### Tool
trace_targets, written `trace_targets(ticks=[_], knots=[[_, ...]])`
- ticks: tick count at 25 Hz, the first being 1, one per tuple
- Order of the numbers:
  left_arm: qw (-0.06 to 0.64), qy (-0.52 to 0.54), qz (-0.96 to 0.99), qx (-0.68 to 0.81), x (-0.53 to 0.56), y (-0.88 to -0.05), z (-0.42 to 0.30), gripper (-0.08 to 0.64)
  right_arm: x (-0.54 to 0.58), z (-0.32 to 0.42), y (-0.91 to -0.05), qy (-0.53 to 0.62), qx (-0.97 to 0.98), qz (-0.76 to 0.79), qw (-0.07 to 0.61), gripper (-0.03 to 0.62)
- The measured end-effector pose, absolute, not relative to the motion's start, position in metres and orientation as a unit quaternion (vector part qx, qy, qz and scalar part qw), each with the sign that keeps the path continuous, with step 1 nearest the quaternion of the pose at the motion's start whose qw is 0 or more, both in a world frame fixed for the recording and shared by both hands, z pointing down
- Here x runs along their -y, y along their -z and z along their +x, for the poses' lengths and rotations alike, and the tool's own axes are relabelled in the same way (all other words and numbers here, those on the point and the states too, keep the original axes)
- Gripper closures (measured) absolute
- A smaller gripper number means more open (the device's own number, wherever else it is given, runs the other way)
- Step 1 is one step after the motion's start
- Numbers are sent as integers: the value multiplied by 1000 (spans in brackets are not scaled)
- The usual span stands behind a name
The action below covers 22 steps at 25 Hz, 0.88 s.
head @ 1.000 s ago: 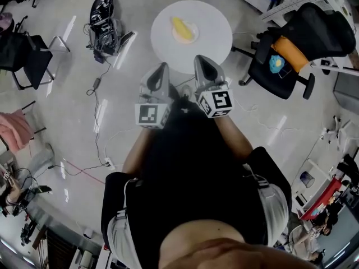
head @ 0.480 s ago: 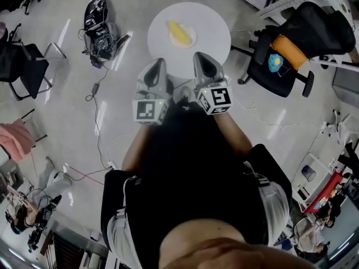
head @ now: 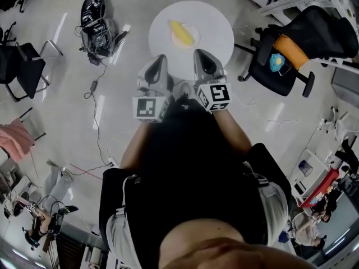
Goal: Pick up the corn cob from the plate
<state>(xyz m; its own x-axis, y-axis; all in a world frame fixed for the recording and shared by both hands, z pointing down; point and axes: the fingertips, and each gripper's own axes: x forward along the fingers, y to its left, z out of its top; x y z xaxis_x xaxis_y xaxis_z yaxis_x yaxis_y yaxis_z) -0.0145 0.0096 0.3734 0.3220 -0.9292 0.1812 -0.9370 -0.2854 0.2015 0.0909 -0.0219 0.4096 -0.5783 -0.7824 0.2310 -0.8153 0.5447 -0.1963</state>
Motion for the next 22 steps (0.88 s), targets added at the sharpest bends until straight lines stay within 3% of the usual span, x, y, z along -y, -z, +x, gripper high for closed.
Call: trace_targets(ticks=[22], knots=[[163, -19, 806, 568, 51, -410, -26, 557, 72, 76, -492, -171, 862, 456, 138, 575]])
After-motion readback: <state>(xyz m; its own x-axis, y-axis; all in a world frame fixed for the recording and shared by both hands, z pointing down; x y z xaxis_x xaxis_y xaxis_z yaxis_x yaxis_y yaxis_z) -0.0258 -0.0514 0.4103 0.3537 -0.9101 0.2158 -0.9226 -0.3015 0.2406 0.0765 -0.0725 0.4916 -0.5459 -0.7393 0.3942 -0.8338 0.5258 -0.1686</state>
